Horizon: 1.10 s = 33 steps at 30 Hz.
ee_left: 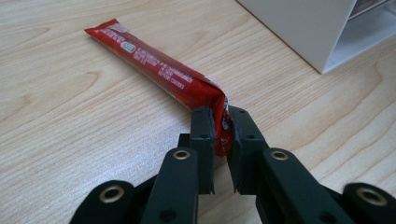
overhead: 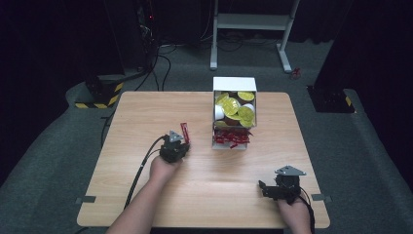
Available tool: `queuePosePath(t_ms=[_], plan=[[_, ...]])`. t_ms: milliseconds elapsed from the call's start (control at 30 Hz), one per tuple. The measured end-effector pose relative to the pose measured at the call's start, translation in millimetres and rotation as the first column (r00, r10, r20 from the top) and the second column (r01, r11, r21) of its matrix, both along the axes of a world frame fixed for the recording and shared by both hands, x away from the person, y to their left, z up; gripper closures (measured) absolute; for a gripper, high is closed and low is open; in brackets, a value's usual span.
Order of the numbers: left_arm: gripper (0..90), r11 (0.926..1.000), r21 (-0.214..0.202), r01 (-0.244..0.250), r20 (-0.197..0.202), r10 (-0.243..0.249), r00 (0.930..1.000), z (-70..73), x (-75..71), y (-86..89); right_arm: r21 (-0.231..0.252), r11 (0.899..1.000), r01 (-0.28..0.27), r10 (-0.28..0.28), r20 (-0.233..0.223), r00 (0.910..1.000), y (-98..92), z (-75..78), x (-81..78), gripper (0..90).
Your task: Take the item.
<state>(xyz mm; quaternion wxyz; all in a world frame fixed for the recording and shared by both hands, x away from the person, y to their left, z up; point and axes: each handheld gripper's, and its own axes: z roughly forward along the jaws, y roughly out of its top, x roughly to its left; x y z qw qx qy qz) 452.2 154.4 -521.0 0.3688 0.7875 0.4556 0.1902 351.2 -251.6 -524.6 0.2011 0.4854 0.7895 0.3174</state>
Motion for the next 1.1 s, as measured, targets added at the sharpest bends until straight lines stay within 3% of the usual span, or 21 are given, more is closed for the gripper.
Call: queuePosePath(t_ms=[167, 267, 300, 567, 667, 867, 1100], plan=[[80.5, 0.9996, -0.026, -0.012, -0.042, 0.011, 0.9991, -0.5, 1.8, 3.0, 0.0, 1.0, 0.0, 0.0, 0.0, 1.0, 0.1, 0.0, -0.1, 7.9], [78.1, 0.9996, -0.018, -0.021, -0.04, 0.02, 0.999, 0.8, 2.9, 6.6, 0.0, 1.0, 0.0, 0.0, 0.0, 1.0, 0.1, 0.0, -0.1, 7.9], [76.4, 0.9992, -0.033, -0.024, -0.049, 0.022, 0.9986, 1.2, 2.7, 7.0, 0.0, 1.0, 0.0, 0.0, 0.0, 1.0, 0.1, 0.0, -0.1, 7.9], [42.9, 0.993, -0.085, -0.082, -0.04, 0.079, 0.9961, 11.3, 0.3, 13.5, -0.001, 1.0, 0.0, 0.0, 0.0, 1.0, 0.3, 0.0, -0.2, 7.9], [35.6, 0.991, -0.104, -0.084, -0.033, 0.081, 0.9961, 14.7, -0.4, 14.4, -0.002, 1.0, 0.0, 0.0, 0.0, 1.0, 0.3, 0.0, -0.3, 7.9], [32.0, 0.9898, -0.121, -0.075, -0.024, 0.073, 0.9971, 21.7, -4.0, 14.1, -0.002, 1.0, 0.0, 0.0, 0.0, 1.0, 0.3, 0.0, -0.3, 7.9], [28.6, 0.993, -0.113, -0.034, -0.007, 0.033, 0.9994, 31.8, -10.0, 17.1, -0.002, 1.0, 0.0, 0.0, 0.0, 1.0, 0.4, 0.0, -0.2, 7.7]])
